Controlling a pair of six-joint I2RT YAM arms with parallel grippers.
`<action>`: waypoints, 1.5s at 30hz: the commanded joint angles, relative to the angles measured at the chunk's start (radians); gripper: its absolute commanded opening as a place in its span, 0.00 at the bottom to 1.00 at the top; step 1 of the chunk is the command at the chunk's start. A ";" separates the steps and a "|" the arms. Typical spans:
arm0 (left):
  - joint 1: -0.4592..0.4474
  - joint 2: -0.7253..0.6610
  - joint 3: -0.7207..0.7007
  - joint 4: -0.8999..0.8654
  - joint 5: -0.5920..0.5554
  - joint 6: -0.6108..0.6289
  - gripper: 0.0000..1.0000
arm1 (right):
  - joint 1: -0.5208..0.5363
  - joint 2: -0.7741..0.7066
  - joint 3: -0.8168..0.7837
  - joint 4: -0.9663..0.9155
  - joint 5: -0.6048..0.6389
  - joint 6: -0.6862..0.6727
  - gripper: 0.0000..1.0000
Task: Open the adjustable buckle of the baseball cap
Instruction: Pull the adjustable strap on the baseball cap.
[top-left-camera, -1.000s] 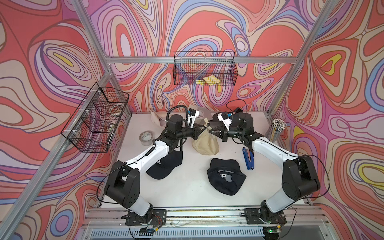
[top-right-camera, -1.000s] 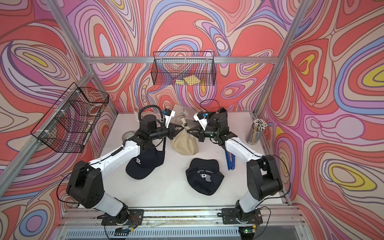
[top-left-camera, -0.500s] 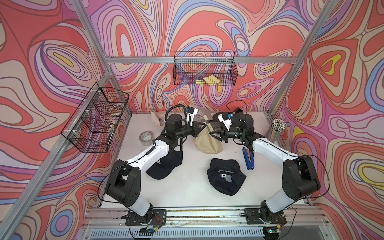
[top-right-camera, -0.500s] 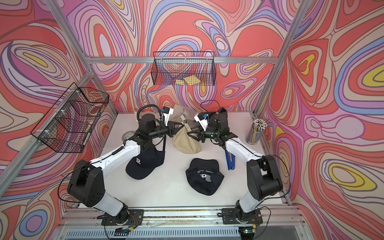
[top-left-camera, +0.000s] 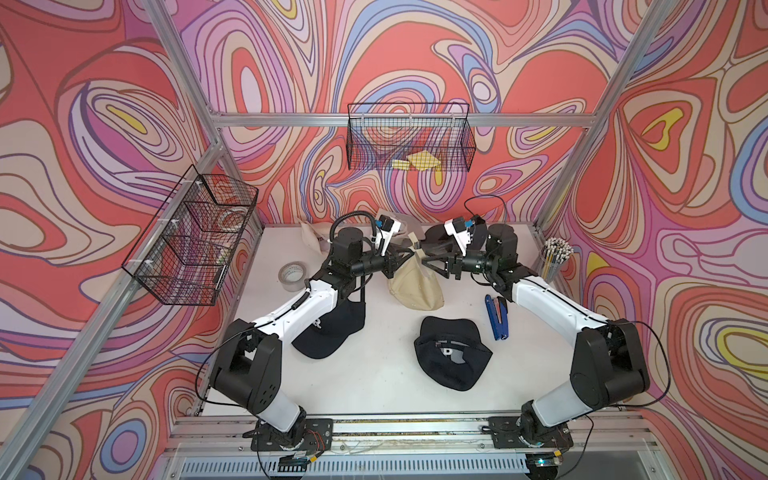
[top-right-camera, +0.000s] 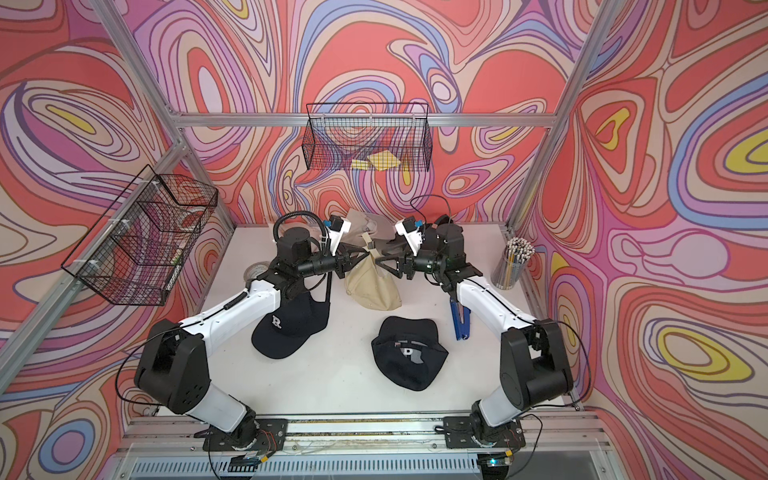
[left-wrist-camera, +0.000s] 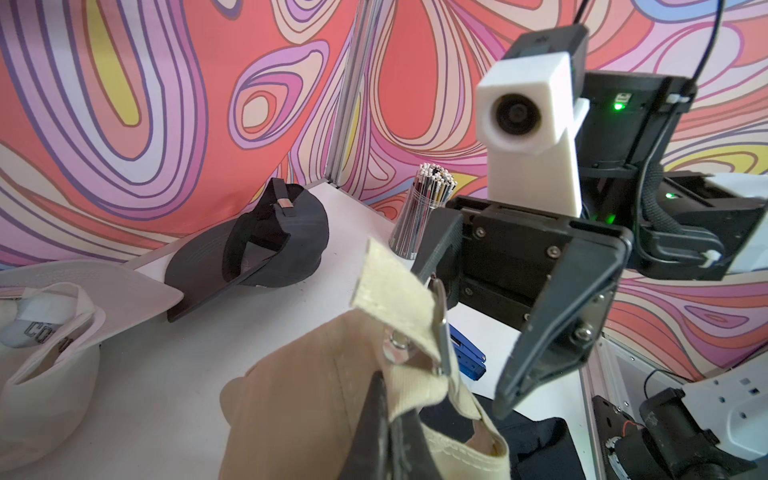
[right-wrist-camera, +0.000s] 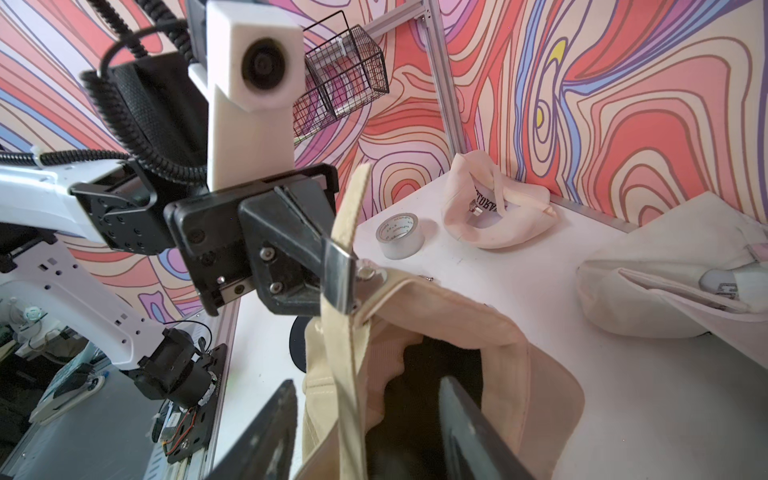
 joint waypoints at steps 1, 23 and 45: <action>0.004 -0.028 -0.011 0.069 0.057 0.033 0.00 | -0.006 0.011 0.029 0.054 0.017 0.076 0.52; -0.007 -0.015 -0.001 0.069 0.032 0.045 0.00 | -0.005 0.048 0.016 0.195 -0.097 0.210 0.19; -0.053 -0.003 0.032 -0.045 -0.056 0.157 0.32 | 0.004 0.068 0.037 0.208 -0.203 0.206 0.00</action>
